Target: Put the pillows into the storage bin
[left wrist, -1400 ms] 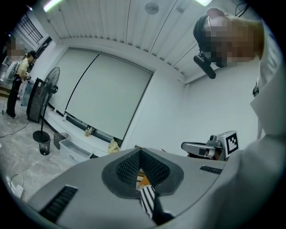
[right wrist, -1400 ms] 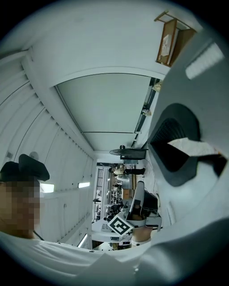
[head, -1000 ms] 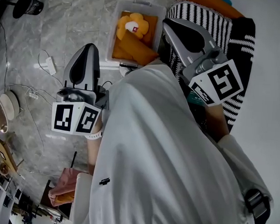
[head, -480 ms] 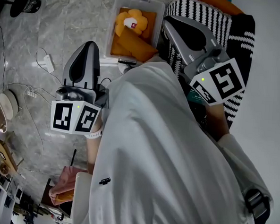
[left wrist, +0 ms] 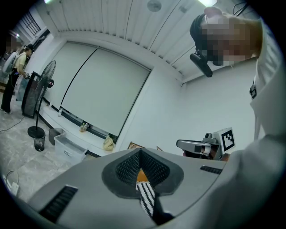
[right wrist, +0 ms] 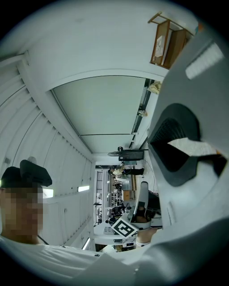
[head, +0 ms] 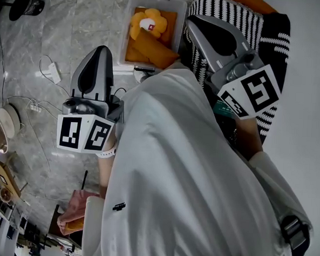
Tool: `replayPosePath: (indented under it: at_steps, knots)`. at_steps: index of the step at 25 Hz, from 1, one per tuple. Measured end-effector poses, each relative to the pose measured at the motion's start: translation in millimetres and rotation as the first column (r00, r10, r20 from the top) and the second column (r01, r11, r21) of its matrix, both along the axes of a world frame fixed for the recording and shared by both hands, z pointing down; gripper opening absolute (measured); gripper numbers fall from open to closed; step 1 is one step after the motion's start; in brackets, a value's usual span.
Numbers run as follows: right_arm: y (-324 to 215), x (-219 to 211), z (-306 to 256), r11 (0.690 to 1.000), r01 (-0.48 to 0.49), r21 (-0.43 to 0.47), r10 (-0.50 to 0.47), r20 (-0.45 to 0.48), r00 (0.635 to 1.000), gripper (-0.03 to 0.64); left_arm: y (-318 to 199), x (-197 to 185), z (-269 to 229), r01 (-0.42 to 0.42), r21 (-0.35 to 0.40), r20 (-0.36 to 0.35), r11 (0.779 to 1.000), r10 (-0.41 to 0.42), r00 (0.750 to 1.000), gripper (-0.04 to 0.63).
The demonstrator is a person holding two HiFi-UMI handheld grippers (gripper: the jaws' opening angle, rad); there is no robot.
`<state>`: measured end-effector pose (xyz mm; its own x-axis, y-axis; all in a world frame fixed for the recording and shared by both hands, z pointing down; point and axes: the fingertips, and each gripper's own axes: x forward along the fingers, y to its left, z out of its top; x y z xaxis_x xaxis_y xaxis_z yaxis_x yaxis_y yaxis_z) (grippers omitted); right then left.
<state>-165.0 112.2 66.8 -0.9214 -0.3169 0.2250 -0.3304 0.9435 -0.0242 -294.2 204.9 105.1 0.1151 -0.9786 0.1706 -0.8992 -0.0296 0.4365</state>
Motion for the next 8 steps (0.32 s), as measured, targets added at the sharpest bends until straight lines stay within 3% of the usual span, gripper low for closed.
replayPosePath:
  at_steps: [8]
  knots:
    - [4.8, -3.2, -4.9, 1.0, 0.011, 0.005, -0.011, -0.005, 1.0, 0.012, 3.2, -0.9, -3.5, -0.003, 0.004, -0.011, 1.0, 0.003, 1.0, 0.008]
